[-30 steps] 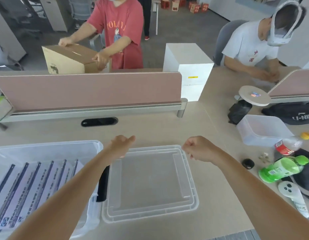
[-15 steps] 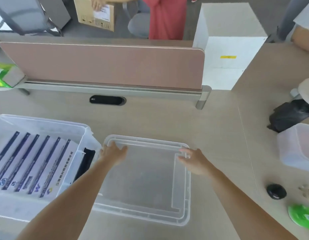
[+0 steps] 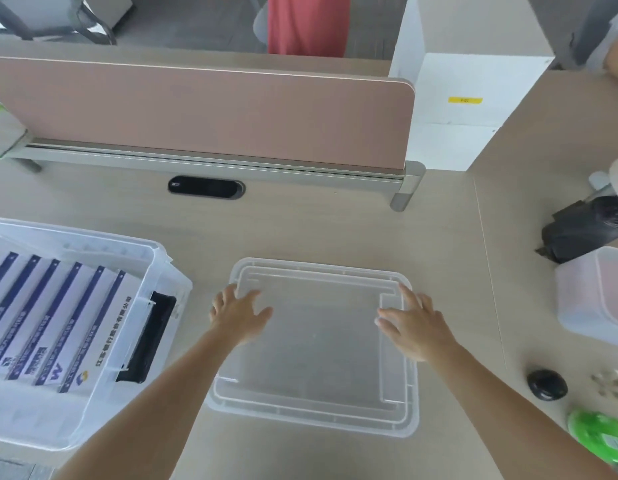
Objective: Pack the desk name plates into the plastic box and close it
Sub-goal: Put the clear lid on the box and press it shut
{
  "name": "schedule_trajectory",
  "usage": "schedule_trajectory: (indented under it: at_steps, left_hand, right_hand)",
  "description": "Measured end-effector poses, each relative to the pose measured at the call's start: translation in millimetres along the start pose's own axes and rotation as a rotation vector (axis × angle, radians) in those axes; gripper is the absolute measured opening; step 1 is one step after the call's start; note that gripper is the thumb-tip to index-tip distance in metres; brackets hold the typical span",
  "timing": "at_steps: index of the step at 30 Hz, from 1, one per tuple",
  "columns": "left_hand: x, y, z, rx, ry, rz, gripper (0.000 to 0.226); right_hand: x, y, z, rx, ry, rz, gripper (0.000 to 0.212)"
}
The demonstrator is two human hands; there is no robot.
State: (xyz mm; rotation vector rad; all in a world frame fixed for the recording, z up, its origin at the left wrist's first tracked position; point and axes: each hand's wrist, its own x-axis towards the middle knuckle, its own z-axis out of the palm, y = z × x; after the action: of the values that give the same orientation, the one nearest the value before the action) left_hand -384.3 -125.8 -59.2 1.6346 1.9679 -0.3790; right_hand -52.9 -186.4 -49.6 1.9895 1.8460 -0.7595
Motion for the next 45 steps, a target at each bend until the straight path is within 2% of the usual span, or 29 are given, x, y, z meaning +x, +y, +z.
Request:
schedule_trajectory:
  at_steps: [4,5,7,9,12,17,20,24,28,33,37,41,45]
  left_hand:
    - [12,9,-4,-0.306,0.037,-0.232,0.075]
    - [14,10,-4,-0.331,0.026,-0.27,0.079]
    - [15,13,-3,-0.322,0.014,-0.285,0.083]
    - [14,17,-3,-0.314,0.034,-0.264,0.082]
    - [12,26,-4,-0.345,0.009,-0.235,0.076]
    - [12,30,-23,-0.518,-0.059,-0.24,0.08]
    - [9,29,-41,-0.572,-0.022,-0.223,0.073]
    - [6,24,-66,-0.627,0.031,-0.161,0.077]
    - [-6,21,-96,-0.668,0.075,-0.116,0.075]
    - [2,3,-113,-0.853,0.104,0.028,0.113]
    - [-41,-1,-135,-0.961,0.082,0.038,0.111]
    - [-80,-19,-138,-1.004,0.049,0.092,0.102]
    - [-94,-46,-125,-1.08,0.03,0.169,0.119]
  right_hand:
    - [3,20,-2,0.005,0.104,0.021,0.031]
    - [5,22,1,0.034,0.113,0.045,0.032]
    - [11,23,6,0.222,0.101,0.159,0.05]
    - [18,18,6,0.475,0.12,0.278,0.062]
    - [21,8,3,0.687,0.182,0.366,0.063]
    - [16,6,0,0.765,0.169,0.473,0.063]
    - [13,9,-12,0.813,0.211,0.493,0.062]
    - [4,8,-37,0.849,0.274,0.486,0.07]
    - [-17,0,-69,0.898,0.384,0.437,0.068]
    - [-55,-18,-99,0.918,0.55,0.393,0.061]
    - [-96,-36,-101,0.938,0.668,0.347,0.054]
    - [-137,-55,-93,0.941,0.721,0.396,0.049]
    - [-170,-73,-76,0.984,0.752,0.472,0.045]
